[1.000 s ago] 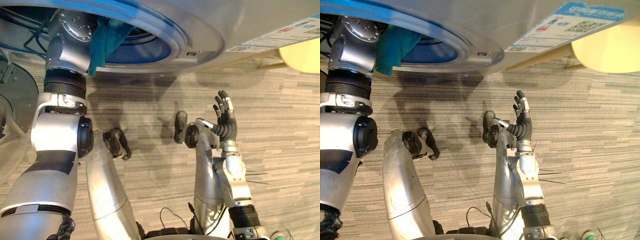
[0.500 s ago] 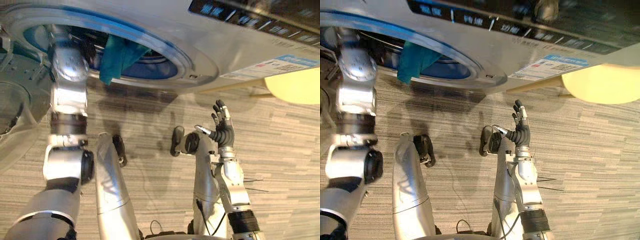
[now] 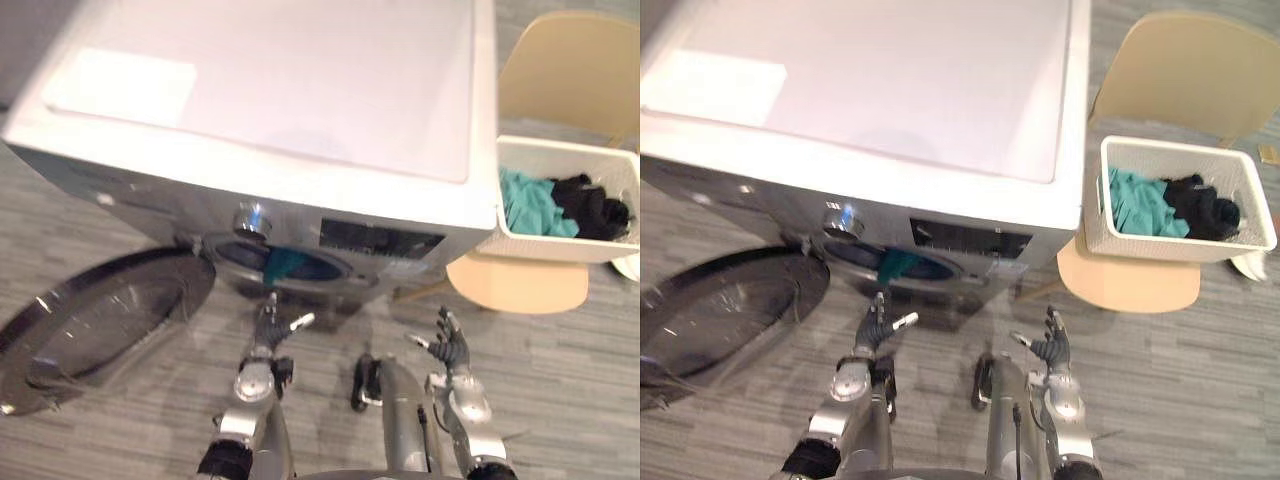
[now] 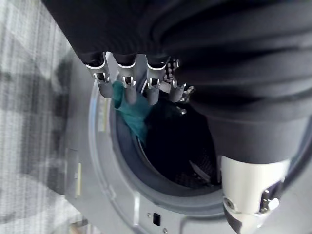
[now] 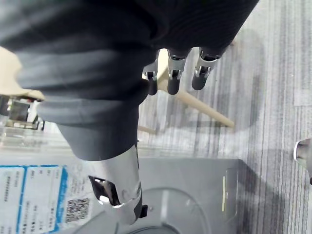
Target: Pick up the laundry basket with both hands and put the clothes into the washing machine.
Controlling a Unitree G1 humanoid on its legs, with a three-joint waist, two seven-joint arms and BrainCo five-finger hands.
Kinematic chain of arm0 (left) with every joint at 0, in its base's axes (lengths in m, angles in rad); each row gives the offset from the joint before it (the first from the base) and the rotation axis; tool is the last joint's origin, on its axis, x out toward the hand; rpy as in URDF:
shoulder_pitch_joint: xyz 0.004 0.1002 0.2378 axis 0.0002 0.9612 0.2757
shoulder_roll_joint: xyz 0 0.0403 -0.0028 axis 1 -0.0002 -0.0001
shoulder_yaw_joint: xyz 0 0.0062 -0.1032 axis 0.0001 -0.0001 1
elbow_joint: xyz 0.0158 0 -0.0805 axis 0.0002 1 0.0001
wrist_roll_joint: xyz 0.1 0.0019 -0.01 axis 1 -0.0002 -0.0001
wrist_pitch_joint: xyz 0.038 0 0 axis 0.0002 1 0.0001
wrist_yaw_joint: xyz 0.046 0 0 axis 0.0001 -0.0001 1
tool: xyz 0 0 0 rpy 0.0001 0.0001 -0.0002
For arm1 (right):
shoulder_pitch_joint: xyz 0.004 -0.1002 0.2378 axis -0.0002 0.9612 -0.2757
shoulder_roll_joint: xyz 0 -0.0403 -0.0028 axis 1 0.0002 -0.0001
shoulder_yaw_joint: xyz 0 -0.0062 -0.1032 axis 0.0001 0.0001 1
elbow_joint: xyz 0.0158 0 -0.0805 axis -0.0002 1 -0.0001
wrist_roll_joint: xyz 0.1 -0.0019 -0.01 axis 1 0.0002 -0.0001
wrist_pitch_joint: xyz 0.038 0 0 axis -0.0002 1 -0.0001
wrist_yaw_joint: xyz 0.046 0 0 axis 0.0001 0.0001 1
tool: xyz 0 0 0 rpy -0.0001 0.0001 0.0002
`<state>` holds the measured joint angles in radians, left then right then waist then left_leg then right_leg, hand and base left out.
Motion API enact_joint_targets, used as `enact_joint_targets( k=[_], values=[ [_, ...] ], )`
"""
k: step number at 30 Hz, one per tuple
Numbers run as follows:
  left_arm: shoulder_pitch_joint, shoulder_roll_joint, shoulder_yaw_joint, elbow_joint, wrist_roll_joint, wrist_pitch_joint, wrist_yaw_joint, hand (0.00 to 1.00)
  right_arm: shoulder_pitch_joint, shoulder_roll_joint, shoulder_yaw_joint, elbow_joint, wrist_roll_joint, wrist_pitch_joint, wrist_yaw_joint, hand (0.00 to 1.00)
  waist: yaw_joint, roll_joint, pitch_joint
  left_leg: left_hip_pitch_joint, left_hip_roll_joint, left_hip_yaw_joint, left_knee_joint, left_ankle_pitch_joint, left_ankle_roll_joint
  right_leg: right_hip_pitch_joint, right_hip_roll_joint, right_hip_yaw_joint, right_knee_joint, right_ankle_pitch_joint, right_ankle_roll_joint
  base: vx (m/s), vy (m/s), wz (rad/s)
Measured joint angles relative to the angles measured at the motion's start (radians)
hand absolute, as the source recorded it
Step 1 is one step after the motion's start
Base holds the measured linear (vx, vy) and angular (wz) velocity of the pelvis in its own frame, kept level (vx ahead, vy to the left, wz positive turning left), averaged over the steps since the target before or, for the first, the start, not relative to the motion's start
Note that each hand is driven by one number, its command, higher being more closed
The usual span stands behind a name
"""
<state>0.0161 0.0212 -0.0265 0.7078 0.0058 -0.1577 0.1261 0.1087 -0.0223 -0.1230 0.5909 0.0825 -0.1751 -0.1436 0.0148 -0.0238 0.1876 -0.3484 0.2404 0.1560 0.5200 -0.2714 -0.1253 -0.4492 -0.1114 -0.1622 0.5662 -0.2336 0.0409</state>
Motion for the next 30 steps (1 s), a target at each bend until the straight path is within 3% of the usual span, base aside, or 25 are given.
enact_joint_targets(
  k=[4,6,8,14,22,25,28,29,30],
  values=[
    [0.009,0.019,0.079,0.185,-0.016,0.002,-0.015,0.00,-0.006,-0.013,-0.047,0.175,0.057,0.004,0.017,0.00,-0.004,0.019,-0.080,0.156,-0.026,0.062,-0.256,0.106,0.003,0.126,0.028,0.026,-0.247,0.109,0.011,0.15,0.060,-0.26],
    [0.017,0.031,0.112,0.231,-0.015,0.003,-0.019,0.00,-0.014,-0.036,-0.079,0.268,0.067,0.009,0.020,0.00,-0.008,0.046,-0.100,0.241,-0.046,0.081,-0.389,0.163,0.002,0.214,0.042,0.029,-0.405,0.187,0.019,0.18,0.078,-0.21],
    [0.025,0.041,0.131,0.246,-0.014,0.005,-0.020,0.00,-0.013,-0.048,-0.098,0.304,0.073,0.012,0.028,0.00,-0.025,0.056,-0.106,0.285,-0.057,0.083,-0.425,0.175,0.004,0.286,0.045,0.027,-0.498,0.227,0.027,0.11,0.082,-0.04],
    [0.028,0.074,0.152,0.268,-0.014,0.007,-0.039,0.00,-0.013,-0.062,-0.126,0.350,0.108,0.022,0.057,0.00,-0.053,0.052,-0.115,0.365,-0.085,0.088,-0.450,0.175,0.004,0.429,0.041,0.032,-0.662,0.302,0.039,0.02,0.035,-0.01],
    [0.050,0.068,0.145,0.284,-0.031,0.007,-0.039,0.00,-0.016,-0.072,-0.127,0.378,0.115,0.026,0.057,0.00,-0.051,0.049,-0.120,0.394,-0.087,0.091,-0.449,0.155,0.018,0.407,0.058,0.137,-0.669,0.337,0.033,-0.08,-0.007,-0.32],
    [0.055,0.066,0.141,0.285,-0.035,0.007,-0.039,0.00,-0.041,-0.073,-0.138,0.375,0.118,0.026,0.056,0.00,-0.049,0.035,-0.114,0.392,-0.114,0.112,-0.446,0.116,0.023,0.343,0.065,0.240,-0.670,0.352,0.043,-0.16,0.017,-1.06],
    [0.040,0.065,0.138,0.286,-0.035,0.007,-0.039,0.00,-0.080,-0.075,-0.138,0.366,0.146,0.025,0.048,0.00,-0.053,0.032,-0.100,0.352,-0.120,0.214,-0.379,0.066,0.036,0.261,0.093,0.393,-0.667,0.356,0.041,-0.06,0.015,-1.63],
    [0.022,0.070,0.134,0.286,-0.035,0.007,-0.039,0.00,-0.095,-0.075,-0.132,0.366,0.153,0.025,0.037,0.00,-0.053,0.027,-0.087,0.329,-0.111,0.280,-0.334,0.054,0.045,0.219,0.094,0.381,-0.667,0.373,0.013,-0.04,-0.010,-1.69],
    [0.005,0.074,0.122,0.287,-0.035,0.008,-0.038,0.00,-0.111,-0.074,-0.132,0.366,0.153,0.026,0.032,0.00,-0.052,0.040,-0.072,0.308,-0.079,0.362,-0.308,0.044,0.052,0.184,0.084,0.275,-0.657,0.363,-0.031,-0.05,-0.031,-1.69]
  ],
)
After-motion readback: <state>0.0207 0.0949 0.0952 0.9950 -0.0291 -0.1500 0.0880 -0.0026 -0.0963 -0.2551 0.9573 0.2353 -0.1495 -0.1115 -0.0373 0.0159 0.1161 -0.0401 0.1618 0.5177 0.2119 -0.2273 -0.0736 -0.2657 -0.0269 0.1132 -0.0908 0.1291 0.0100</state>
